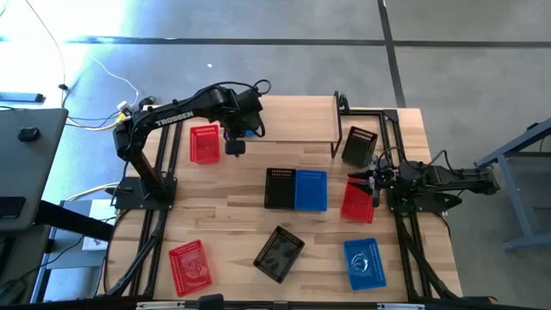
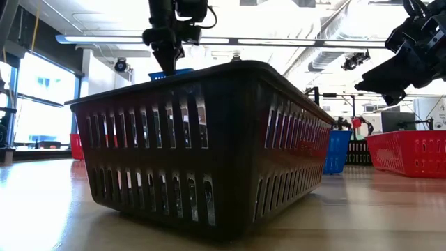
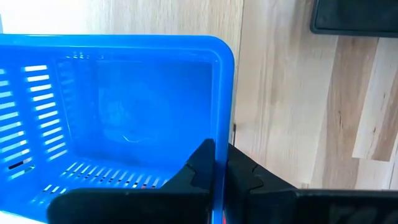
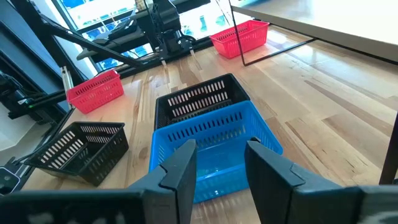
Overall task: Stack baskets on shelf by color
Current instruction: Put the top left blue bin on the shelf
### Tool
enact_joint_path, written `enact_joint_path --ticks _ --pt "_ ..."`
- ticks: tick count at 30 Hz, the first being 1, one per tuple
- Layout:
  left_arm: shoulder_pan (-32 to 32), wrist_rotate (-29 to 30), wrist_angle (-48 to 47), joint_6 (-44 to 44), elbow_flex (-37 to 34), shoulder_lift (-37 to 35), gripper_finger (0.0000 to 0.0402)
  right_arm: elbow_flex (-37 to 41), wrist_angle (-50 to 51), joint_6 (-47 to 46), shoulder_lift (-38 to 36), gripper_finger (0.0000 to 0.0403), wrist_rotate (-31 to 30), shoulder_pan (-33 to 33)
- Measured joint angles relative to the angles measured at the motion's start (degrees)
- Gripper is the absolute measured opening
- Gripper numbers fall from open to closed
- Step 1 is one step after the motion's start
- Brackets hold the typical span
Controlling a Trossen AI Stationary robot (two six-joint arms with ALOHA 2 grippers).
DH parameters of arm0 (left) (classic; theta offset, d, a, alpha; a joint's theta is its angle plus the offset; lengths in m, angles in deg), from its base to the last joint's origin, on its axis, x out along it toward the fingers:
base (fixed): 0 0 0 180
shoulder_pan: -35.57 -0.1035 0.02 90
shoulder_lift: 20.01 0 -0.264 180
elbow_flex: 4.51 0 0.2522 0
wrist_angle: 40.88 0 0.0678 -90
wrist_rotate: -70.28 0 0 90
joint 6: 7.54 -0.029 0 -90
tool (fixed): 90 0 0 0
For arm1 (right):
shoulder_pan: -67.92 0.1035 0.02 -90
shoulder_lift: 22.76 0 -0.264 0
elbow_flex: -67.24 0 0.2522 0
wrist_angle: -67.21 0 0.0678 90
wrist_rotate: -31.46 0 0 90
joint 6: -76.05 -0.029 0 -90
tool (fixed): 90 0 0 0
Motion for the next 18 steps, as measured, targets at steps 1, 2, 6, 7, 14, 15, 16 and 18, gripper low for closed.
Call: enact_joint_path --ticks 1,2,6,7,14,15,16,18 --pt "0.0 0.0 0.22 0.0 0.0 0.0 0.0004 0.0 0.0 0.0 0.0 0.0122 0.01 -0.01" --pt "0.0 0.0 0.36 0.0 0.0 0.0 0.0006 -0.01 0.0 0.0 0.0 0.0122 0.01 -0.02" --pt "0.0 0.01 0.45 0.35 0.0 0.0 0.0021 -0.01 0.0 0.0 0.0 0.0122 0.0 -0.01" --pt "0.0 0.02 0.45 0.46 0.0 0.0 0.0025 -0.01 0.0 0.0 0.0 0.0122 0.01 0.0" --pt "0.0 0.14 0.67 0.54 0.0 0.0 0.0053 0.0 0.0 0.0 0.0 0.0122 -0.01 0.0" --pt "0.0 0.15 0.85 0.57 0.0 0.0 0.0057 -0.01 0.0 0.0 0.0 0.0122 0.0 -0.01" --pt "0.0 0.15 1.07 0.7 0.0 0.0 0.0061 -0.01 0.0 0.0 0.0 0.0122 0.0 -0.02" --pt "0.05 0.13 1.57 1.18 0.0 0.0 0.0068 0.0 0.0 0.0 0.0 0.0122 0.0 -0.01"
